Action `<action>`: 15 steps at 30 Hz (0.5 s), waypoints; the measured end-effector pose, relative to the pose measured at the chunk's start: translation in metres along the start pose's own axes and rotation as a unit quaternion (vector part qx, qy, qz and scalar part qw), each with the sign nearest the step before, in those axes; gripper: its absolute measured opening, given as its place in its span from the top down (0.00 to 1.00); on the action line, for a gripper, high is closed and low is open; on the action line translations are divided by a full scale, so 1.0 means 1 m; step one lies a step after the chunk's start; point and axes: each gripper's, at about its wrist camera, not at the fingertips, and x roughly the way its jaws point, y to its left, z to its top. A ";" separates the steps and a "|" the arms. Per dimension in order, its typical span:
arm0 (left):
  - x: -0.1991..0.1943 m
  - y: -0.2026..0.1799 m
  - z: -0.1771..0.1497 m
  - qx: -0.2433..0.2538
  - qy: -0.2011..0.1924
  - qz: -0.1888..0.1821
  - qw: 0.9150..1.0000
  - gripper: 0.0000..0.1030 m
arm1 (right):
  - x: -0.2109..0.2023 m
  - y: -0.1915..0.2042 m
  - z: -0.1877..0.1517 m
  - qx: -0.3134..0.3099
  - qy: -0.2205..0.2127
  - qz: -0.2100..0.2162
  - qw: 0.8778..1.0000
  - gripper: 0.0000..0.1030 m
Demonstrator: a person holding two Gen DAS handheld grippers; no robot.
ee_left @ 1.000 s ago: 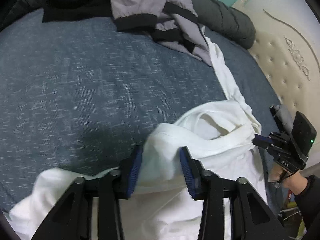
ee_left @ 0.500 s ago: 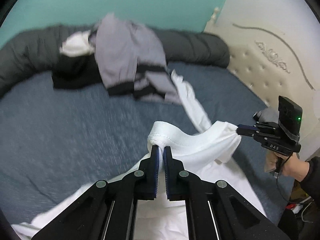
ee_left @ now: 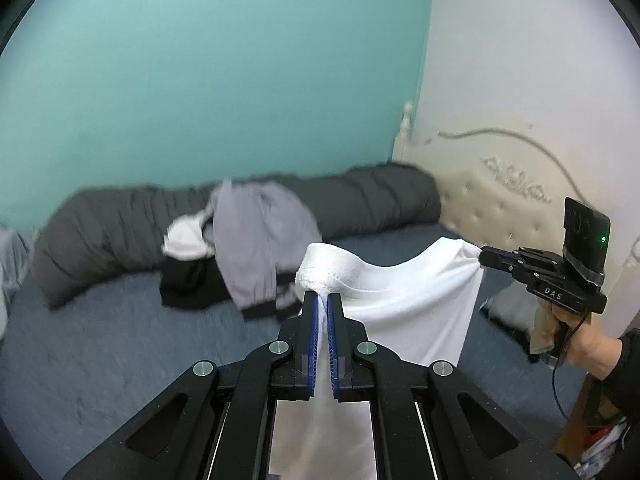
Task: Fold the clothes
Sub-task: 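Lift the white shirt by its collar with both grippers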
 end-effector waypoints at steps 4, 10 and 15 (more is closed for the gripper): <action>-0.058 -0.028 0.041 0.020 -0.036 0.013 0.999 0.96 | -0.048 0.016 0.050 -0.013 -0.043 -0.009 0.999 0.98; -0.147 -0.082 0.096 0.036 -0.096 0.033 0.994 0.96 | -0.124 0.049 0.118 -0.044 -0.102 -0.022 0.994 0.98; -0.212 -0.127 0.122 0.043 -0.132 0.042 0.989 0.96 | -0.178 0.074 0.157 -0.060 -0.137 -0.032 0.988 0.98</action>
